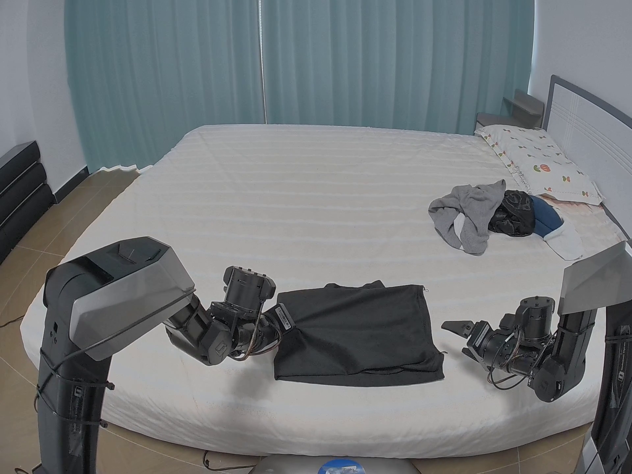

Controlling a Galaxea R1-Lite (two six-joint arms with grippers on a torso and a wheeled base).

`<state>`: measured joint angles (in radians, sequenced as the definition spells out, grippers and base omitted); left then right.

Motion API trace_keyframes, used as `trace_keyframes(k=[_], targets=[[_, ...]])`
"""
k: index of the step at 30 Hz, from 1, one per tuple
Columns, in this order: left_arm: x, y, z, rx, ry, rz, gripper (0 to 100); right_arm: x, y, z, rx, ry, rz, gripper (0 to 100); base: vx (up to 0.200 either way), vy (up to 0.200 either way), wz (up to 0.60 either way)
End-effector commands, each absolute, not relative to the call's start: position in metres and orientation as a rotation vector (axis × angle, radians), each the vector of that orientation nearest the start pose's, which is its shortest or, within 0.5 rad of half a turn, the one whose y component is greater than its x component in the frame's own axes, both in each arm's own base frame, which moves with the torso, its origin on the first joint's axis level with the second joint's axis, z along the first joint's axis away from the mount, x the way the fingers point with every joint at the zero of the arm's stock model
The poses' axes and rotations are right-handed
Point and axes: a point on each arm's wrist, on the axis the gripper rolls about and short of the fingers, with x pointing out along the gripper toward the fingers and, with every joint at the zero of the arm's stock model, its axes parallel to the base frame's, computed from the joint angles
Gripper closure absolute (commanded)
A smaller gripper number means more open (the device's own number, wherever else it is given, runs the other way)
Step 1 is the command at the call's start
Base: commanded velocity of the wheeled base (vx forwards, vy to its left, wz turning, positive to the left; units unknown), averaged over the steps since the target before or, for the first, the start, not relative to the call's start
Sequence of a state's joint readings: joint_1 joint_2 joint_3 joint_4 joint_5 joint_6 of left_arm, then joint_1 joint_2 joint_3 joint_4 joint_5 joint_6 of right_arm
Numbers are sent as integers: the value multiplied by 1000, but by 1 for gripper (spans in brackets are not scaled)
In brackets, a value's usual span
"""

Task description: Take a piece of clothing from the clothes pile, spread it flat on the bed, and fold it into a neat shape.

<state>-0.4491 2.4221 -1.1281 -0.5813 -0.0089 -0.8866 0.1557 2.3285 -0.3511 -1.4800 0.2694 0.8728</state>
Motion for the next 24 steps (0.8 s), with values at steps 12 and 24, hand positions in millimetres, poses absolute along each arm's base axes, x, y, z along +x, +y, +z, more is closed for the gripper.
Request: trace_keyframes(k=[12, 24], targets=[[393, -175, -13, -724, 813, -64, 100, 291, 52, -22, 869, 656, 172, 0, 0, 0, 0], [389, -173, -12, -723, 821, -58, 100, 288, 52, -23, 869, 643, 178, 0, 0, 117, 0]])
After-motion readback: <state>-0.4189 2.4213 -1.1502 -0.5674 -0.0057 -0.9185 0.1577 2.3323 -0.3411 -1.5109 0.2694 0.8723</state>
